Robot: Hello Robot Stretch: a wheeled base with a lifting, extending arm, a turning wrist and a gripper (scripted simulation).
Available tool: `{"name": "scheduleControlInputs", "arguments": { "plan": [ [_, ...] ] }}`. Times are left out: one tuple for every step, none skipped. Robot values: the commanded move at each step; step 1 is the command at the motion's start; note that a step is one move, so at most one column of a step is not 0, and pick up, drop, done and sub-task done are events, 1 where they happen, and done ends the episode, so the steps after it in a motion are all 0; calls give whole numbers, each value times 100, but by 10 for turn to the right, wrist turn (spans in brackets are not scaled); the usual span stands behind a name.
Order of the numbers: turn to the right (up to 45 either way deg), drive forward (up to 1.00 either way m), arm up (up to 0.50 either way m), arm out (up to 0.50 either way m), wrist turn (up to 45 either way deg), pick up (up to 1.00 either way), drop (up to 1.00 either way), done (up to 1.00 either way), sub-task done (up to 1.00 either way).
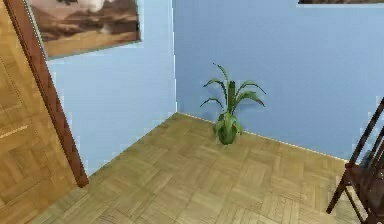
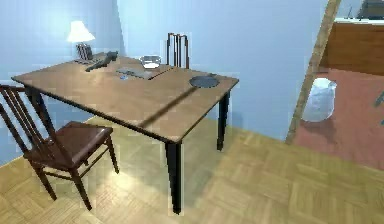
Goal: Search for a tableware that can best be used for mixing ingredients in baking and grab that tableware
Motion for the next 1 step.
{"name": "scheduleControlInputs", "arguments": {
  "plan": [
    [450,0,0,0,0,0,0,0,0]
  ]
}}
